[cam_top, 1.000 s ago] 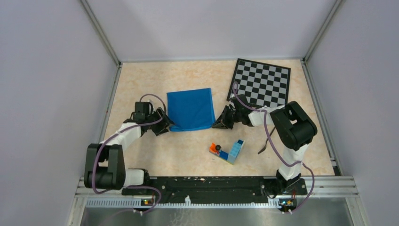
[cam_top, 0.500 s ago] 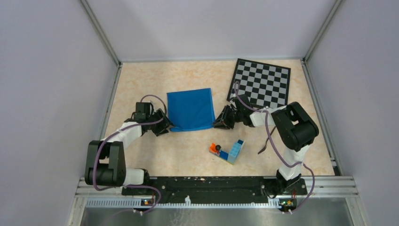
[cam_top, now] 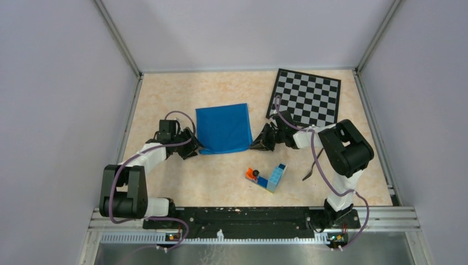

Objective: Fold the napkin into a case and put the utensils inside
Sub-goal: Smooth out the square-folded napkin at the center of the board.

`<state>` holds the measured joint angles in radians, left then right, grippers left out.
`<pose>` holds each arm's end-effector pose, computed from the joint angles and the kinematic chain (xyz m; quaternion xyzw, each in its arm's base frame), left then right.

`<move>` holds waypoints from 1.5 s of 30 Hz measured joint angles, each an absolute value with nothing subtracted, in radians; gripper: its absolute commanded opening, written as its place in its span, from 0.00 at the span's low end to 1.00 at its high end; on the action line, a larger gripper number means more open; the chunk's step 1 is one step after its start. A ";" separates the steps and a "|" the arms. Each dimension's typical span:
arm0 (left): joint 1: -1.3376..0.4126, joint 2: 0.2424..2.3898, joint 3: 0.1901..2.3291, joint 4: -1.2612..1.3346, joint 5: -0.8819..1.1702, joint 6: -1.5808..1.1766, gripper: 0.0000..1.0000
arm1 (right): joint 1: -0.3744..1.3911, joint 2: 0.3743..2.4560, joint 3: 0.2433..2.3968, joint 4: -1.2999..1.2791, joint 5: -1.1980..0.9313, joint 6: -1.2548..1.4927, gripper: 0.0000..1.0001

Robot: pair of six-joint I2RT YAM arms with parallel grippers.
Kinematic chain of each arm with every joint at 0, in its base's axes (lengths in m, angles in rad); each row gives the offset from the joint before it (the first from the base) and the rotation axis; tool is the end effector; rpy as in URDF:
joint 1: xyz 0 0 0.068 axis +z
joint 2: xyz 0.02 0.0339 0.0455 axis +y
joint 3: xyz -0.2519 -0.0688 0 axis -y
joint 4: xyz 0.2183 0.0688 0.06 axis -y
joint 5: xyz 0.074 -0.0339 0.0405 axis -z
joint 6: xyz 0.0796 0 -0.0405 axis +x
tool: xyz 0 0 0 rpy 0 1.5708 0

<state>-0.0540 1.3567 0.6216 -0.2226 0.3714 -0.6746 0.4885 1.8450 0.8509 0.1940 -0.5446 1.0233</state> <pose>0.2520 -0.0426 0.1366 -0.2330 0.9093 -0.2701 0.2144 0.2955 0.2037 0.1038 0.1383 0.8875 0.4297 0.0925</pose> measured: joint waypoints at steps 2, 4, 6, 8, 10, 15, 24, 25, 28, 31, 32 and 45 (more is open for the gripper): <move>-0.054 1.357 0.622 -0.223 0.368 -0.673 0.56 | 0.488 1.845 0.851 0.194 -0.545 1.023 0.00; -0.054 1.357 0.622 -0.223 0.368 -0.671 0.51 | 0.488 1.845 0.852 0.193 -0.545 1.023 0.00; -0.054 1.357 0.622 -0.223 0.368 -0.670 0.46 | 0.488 1.845 0.852 0.193 -0.545 1.024 0.00; -0.054 1.357 0.622 -0.221 0.368 -0.671 0.43 | 0.488 1.845 0.852 0.193 -0.544 1.024 0.00; -0.054 1.357 0.622 -0.217 0.368 -0.670 0.42 | 0.488 1.845 0.852 0.193 -0.544 1.024 0.00; -0.054 1.357 0.622 -0.208 0.369 -0.670 0.40 | 0.488 1.845 0.852 0.193 -0.544 1.024 0.00; -0.054 1.382 0.622 -0.193 0.379 -0.673 0.12 | 0.488 1.845 0.853 0.193 -0.549 1.023 0.00; -0.054 1.381 0.622 -0.193 0.381 -0.672 0.10 | 0.488 1.845 0.854 0.192 -0.551 1.022 0.00; -0.054 1.377 0.627 -0.196 0.386 -0.669 0.00 | 0.488 1.843 0.869 0.179 -0.553 1.016 0.00; -0.054 1.377 0.666 -0.204 0.405 -0.663 0.00 | 0.488 1.828 0.897 0.167 -0.564 1.013 0.00; -0.054 1.377 0.683 -0.204 0.410 -0.662 0.00 | 0.487 1.826 0.910 0.164 -0.568 1.010 0.00; -0.046 1.410 0.751 -0.114 0.457 -0.668 0.00 | 0.449 1.834 1.055 0.153 -0.609 0.962 0.00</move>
